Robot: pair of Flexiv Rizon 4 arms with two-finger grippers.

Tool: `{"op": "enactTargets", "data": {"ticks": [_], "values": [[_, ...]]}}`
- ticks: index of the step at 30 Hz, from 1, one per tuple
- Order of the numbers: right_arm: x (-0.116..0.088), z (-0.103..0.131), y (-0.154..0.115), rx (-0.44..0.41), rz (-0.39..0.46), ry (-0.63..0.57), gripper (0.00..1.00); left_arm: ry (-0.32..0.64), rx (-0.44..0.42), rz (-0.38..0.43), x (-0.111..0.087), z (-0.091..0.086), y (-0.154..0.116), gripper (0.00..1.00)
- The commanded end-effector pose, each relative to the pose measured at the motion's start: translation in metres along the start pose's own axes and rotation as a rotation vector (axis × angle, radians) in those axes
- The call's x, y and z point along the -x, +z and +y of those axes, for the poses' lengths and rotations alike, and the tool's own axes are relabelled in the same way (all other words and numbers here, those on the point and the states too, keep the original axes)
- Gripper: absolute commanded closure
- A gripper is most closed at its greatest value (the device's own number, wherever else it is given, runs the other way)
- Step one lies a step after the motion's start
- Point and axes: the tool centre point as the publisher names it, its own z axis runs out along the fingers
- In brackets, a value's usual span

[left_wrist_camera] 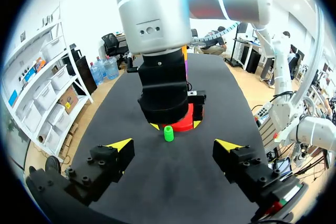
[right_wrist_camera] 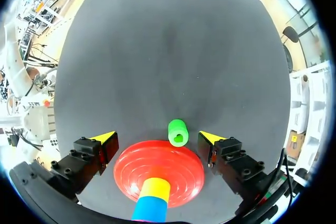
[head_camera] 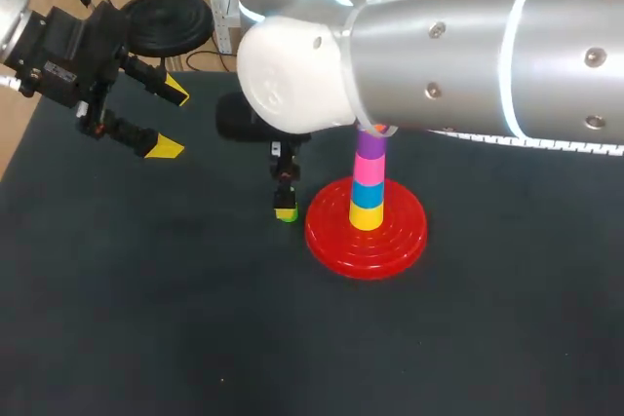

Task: Pick up and stack the cylinders on the red base in this order: pink,purple,orange,green

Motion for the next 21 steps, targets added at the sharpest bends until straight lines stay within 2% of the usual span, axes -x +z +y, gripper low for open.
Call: {"op": "enactTargets", "data": {"ticks": [1, 21], "values": [[0.001, 0.001, 0.005, -0.022, 0.011, 0.003, 0.00, 0.000, 0.003, 0.000, 0.000, -0.001, 0.000, 0.00], [0.000, -0.001, 0.020, -0.036, 0.015, 0.018, 0.00, 0.000, 0.003, 0.000, 0.000, -0.001, 0.000, 0.00]]}}
